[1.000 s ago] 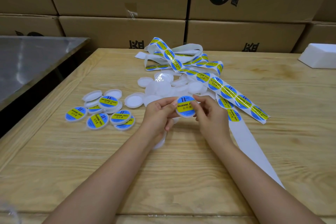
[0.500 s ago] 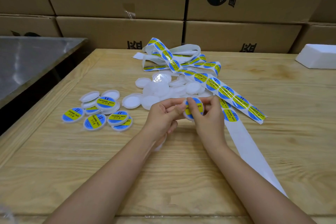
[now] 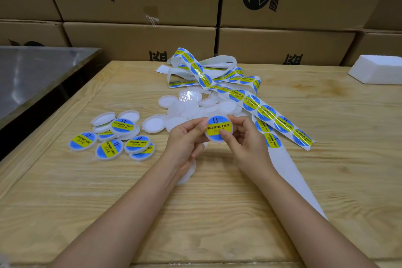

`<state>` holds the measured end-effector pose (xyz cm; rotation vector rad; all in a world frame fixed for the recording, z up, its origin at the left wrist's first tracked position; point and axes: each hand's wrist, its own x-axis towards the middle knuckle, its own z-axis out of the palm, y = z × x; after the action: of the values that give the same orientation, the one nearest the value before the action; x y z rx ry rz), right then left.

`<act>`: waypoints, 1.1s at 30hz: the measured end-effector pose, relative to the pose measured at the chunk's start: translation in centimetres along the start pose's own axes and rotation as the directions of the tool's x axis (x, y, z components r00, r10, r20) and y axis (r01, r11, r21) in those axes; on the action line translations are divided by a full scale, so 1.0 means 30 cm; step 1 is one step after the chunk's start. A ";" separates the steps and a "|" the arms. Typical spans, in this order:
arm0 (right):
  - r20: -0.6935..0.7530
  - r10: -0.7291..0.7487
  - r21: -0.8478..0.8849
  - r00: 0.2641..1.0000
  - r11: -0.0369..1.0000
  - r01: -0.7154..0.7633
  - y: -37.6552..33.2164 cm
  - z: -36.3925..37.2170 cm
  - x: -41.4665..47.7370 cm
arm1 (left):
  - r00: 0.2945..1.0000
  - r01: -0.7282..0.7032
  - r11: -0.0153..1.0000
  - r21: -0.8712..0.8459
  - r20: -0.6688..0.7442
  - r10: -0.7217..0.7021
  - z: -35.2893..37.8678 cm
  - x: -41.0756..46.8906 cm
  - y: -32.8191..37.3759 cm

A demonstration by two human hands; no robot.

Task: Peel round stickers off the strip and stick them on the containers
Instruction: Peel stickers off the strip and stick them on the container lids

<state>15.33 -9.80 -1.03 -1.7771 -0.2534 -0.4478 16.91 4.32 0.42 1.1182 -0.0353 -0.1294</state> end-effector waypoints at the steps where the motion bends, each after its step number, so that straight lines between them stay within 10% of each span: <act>1: -0.014 -0.003 -0.011 1.000 1.000 0.003 0.002 -0.002 -0.001 | 1.000 0.001 1.000 0.005 -0.002 -0.001 0.003 0.002 -0.001; 18: -0.218 -0.030 -0.261 0.976 0.965 -0.029 -0.006 -0.007 -0.007 | 0.990 -0.044 0.990 0.137 0.138 0.025 0.013 -0.008 -0.004; 24: -0.199 -0.016 -0.396 0.980 0.916 -0.065 0.003 -0.010 0.005 | 0.985 -0.128 0.968 0.215 -0.083 0.149 0.032 0.020 0.040; 28: -0.339 -0.048 -0.551 0.940 0.819 -0.157 0.024 -0.060 0.030 | 0.806 -0.315 0.685 0.657 -0.196 0.558 -0.068 0.072 0.121; 33: -0.529 0.157 -0.397 0.834 0.822 -0.407 0.049 -0.110 0.059 | 0.637 -0.048 0.340 0.939 -0.233 0.734 -0.254 0.153 0.204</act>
<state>16.97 -13.48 -0.91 -2.0883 0.5339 -0.7575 22.71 13.21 2.42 2.1530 0.2576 0.9239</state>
